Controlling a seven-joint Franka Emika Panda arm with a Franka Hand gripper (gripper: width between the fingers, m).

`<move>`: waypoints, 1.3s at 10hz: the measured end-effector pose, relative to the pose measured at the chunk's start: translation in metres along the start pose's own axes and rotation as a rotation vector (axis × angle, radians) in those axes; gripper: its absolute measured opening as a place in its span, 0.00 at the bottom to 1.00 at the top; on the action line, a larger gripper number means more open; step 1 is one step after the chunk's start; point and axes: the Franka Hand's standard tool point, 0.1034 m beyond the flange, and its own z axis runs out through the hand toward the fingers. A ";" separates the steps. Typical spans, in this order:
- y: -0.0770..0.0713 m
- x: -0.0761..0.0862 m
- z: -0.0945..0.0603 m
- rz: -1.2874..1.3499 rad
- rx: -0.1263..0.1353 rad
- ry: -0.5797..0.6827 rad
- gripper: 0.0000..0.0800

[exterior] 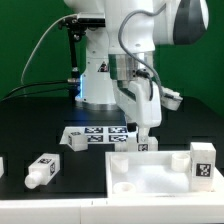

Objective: Assemble square table

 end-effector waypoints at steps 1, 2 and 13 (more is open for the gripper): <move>0.012 0.000 0.005 0.048 -0.004 -0.002 0.81; 0.015 0.003 0.011 0.073 0.001 0.011 0.81; 0.020 0.002 0.029 0.035 -0.015 0.035 0.36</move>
Offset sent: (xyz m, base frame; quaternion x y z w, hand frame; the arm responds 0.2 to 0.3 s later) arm -0.0041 0.0092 -0.0268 0.0177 0.0065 0.0372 0.9991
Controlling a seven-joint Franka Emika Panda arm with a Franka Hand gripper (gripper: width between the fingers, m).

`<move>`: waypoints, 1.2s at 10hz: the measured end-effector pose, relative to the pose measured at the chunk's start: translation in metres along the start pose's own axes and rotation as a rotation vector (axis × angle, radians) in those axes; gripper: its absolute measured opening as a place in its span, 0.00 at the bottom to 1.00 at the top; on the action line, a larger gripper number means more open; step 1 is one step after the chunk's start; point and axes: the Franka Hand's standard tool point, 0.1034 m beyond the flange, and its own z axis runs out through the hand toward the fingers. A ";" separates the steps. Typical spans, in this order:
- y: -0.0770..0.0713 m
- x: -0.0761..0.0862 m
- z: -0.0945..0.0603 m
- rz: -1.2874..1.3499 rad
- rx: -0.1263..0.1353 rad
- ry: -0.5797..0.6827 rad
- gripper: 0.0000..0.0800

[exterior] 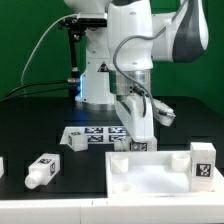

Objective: Assemble square table

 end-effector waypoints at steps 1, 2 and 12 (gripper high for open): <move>0.002 -0.006 0.000 0.076 -0.004 0.000 0.36; 0.004 -0.013 0.000 0.079 -0.004 0.004 0.36; 0.007 -0.007 0.001 0.588 0.113 0.043 0.36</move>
Offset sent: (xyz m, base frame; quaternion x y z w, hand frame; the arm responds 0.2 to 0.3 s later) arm 0.0003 0.0129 0.0021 0.0632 -0.0069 0.0608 0.9961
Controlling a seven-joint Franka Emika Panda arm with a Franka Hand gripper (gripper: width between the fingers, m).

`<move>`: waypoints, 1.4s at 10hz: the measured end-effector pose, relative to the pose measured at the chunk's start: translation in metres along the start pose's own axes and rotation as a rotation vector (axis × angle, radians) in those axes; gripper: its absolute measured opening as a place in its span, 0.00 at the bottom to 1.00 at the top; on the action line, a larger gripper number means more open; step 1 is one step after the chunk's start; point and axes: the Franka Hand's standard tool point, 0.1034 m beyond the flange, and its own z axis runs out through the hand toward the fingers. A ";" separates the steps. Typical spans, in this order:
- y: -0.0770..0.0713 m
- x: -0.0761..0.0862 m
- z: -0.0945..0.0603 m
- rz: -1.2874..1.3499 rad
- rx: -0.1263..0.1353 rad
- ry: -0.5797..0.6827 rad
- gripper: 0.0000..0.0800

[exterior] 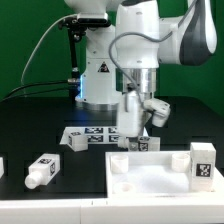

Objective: Assemble square table

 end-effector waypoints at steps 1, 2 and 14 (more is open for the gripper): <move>0.000 0.002 -0.001 0.130 0.052 0.014 0.36; 0.000 0.003 -0.001 0.219 0.082 0.020 0.36; -0.013 -0.035 -0.013 0.964 0.239 -0.026 0.36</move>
Offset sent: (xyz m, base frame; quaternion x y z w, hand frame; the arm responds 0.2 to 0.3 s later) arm 0.0000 0.0000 0.0000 0.0000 0.0000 0.1296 0.9916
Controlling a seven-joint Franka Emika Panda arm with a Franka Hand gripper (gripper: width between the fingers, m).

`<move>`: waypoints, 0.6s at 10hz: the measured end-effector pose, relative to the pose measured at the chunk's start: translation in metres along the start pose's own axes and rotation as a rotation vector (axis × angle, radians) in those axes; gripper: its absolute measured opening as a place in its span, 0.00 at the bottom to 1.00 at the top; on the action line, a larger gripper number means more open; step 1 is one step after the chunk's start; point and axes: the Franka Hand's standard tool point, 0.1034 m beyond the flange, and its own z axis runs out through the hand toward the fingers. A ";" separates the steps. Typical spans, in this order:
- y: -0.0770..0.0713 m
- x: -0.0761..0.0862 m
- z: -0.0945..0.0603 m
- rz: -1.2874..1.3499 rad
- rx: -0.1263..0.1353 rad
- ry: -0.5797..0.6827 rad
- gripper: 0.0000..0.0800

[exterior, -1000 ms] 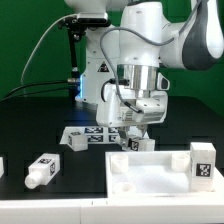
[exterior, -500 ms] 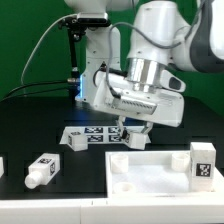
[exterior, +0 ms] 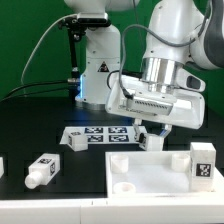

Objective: Assemble square table

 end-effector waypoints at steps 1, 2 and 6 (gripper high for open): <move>-0.004 -0.005 0.001 -0.019 -0.004 -0.004 0.36; -0.007 -0.009 0.002 -0.035 -0.005 -0.009 0.48; -0.021 -0.020 0.004 -0.089 -0.003 -0.020 0.80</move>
Offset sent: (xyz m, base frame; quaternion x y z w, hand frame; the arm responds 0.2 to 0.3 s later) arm 0.0000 0.0000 0.0000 0.0000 0.0000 0.0000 1.0000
